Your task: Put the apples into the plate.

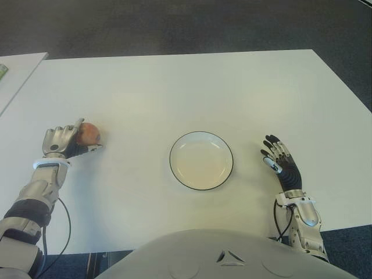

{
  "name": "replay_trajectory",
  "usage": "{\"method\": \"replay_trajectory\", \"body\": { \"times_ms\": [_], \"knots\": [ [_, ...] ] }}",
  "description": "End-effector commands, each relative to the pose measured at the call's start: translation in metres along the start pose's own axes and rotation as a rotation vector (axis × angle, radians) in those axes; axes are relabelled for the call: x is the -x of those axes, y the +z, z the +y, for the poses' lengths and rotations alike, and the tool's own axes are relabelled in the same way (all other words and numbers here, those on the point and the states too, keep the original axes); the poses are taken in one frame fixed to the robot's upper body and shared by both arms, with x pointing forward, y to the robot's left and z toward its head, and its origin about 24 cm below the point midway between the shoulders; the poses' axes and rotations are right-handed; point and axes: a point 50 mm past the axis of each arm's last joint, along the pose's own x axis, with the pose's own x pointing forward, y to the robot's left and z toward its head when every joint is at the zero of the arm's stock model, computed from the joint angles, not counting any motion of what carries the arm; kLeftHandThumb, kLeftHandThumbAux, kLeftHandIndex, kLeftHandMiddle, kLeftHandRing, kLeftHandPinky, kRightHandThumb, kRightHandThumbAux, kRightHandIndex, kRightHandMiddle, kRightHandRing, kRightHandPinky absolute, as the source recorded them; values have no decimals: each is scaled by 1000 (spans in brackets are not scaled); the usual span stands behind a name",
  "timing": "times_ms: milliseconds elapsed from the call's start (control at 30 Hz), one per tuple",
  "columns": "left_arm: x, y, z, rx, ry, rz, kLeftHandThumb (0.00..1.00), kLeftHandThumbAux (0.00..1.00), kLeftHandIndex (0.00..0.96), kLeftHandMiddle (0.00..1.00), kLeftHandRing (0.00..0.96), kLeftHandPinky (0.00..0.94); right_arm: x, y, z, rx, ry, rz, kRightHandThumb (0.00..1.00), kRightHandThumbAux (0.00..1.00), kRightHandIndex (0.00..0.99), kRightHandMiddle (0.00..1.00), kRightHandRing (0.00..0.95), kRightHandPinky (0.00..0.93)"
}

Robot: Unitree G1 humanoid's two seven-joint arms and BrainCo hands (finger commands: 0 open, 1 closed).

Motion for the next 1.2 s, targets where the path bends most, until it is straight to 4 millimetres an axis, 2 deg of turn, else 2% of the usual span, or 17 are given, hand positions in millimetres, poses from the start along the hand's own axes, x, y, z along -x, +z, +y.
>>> {"method": "replay_trajectory", "body": {
  "times_ms": [33,700,900,1033,1200],
  "knots": [
    [31,14,-49,5,-252,-45,745,697,443,806,816,816,8,-18,2,-46,-6,109,191,600,87,45,9,28],
    [31,12,-41,30,-229,-53,745,696,443,805,817,812,8,-20,1,-53,-1,111,169,625,80,19,0,13],
    [25,15,-18,53,-187,-48,744,696,443,793,802,787,8,-21,1,-55,-1,115,165,626,80,22,0,18],
    [22,16,15,93,-100,-31,741,696,443,783,789,776,7,-22,1,-63,-3,119,166,630,85,29,7,34],
    [26,22,39,120,-18,-36,738,696,443,771,774,761,6,-23,1,-64,-3,124,169,637,92,34,14,39]
  ]
}}
